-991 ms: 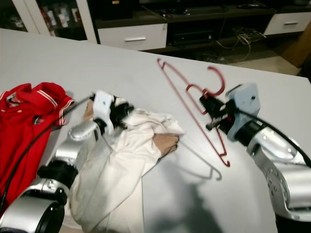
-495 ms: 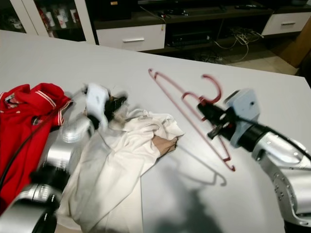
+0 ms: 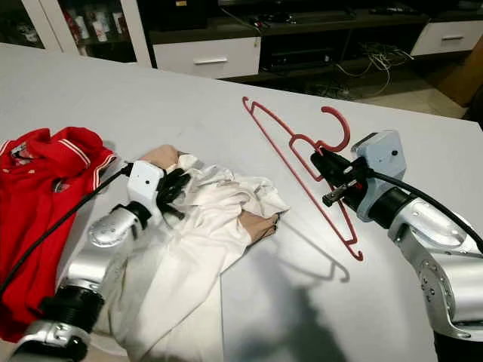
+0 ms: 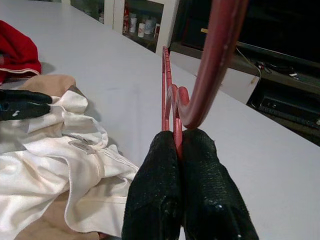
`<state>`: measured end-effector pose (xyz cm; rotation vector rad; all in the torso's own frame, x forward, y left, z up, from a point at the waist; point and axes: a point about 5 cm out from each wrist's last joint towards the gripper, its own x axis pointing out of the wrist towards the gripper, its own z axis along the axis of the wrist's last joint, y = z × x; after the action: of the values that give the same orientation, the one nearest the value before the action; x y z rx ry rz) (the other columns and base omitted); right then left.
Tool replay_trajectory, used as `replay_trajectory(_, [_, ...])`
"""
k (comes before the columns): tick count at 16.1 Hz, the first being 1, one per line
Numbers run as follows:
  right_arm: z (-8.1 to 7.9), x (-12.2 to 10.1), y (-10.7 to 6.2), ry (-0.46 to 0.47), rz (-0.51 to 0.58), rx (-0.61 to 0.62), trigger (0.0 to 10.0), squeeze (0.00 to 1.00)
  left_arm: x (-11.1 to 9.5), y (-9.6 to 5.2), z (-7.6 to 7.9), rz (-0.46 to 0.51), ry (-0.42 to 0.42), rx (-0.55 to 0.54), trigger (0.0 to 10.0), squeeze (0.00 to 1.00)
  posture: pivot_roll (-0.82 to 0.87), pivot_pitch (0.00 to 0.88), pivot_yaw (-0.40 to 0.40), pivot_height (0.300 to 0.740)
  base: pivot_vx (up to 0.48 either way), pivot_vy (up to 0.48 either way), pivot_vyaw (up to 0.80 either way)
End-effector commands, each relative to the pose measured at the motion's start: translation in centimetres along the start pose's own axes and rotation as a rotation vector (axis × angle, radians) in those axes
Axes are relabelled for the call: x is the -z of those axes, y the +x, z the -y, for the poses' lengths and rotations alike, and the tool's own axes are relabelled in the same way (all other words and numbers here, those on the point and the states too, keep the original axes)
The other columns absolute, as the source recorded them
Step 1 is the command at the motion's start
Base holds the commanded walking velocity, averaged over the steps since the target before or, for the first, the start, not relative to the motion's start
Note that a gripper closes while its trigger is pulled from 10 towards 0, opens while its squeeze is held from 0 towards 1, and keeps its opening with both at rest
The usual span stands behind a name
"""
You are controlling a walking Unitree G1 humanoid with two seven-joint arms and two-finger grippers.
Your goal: Hang hanger
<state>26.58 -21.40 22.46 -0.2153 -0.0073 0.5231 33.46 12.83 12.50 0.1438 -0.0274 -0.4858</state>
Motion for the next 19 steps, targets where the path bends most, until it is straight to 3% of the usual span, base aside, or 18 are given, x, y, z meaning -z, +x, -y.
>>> replay_trajectory(1, [-0.1, -0.4, 0.1, -0.016, 0.02, -0.008, 10.0, 0.0, -0.2, -0.3, 0.1, 0.019, 0.001, 0.009, 10.0, 1.0, 0.02, 0.116, -0.008, 0.74, 0.0, 0.0, 0.0])
replay_trajectory(9, [0.1, -0.5, 0.0, -0.019, 0.02, 0.003, 10.0, 0.0, 0.1, 0.9, 0.4, -0.039, -0.011, -0.007, 10.0, 1.0, 0.0, 0.114, -0.012, 0.74, 0.0, 0.0, 0.0])
replay_trajectory(11, [0.1, -0.5, 0.0, -0.02, 0.02, 0.003, 10.0, 0.0, 1.3, 1.1, 0.3, -0.124, -0.016, -0.032, 10.0, 1.0, 0.0, 0.113, -0.014, 0.74, 0.0, 0.0, 0.0])
replay_trajectory(12, [0.1, -0.6, 0.0, -0.02, 0.019, 0.003, 10.0, 0.0, 2.3, 1.1, 0.6, -0.193, -0.013, -0.005, 10.0, 0.74, 0.0, 0.114, -0.016, 0.74, 0.0, 0.0, 0.0])
replay_trajectory(13, [0.1, -0.6, 0.0, -0.021, 0.019, 0.001, 10.0, 0.0, 3.2, 1.1, 1.1, -0.255, -0.026, 0.019, 10.0, 0.0, 0.0, 0.113, -0.018, 0.74, 0.0, 0.0, 0.0])
replay_trajectory(16, [0.1, -0.7, 0.1, -0.024, 0.019, -0.003, 10.0, 0.0, 4.8, 1.1, 1.5, -0.388, -0.066, -0.011, 10.0, 0.0, 0.0, 0.114, -0.02, 0.74, 0.0, 0.0, 0.0])
replay_trajectory(17, [0.0, -0.7, 0.0, -0.027, 0.016, -0.004, 10.0, 0.0, 5.1, 1.0, 1.7, -0.401, -0.075, 0.009, 8.9, 0.0, 0.0, 0.114, -0.02, 0.74, 0.0, 0.0, 0.0])
replay_trajectory(18, [0.0, -0.7, -0.1, -0.03, 0.014, -0.006, 10.0, 0.0, 5.4, 0.7, 1.8, -0.403, -0.097, 0.01, 0.1, 0.0, 0.0, 0.114, -0.02, 0.74, 0.0, 0.0, 0.0])
replay_trajectory(19, [0.1, -0.7, -0.1, -0.03, 0.013, -0.006, 10.0, 0.0, 5.4, 0.6, 1.8, -0.401, -0.101, 0.014, 0.0, 0.0, 0.0, 0.115, -0.022, 0.74, 0.0, 0.0, 0.0])
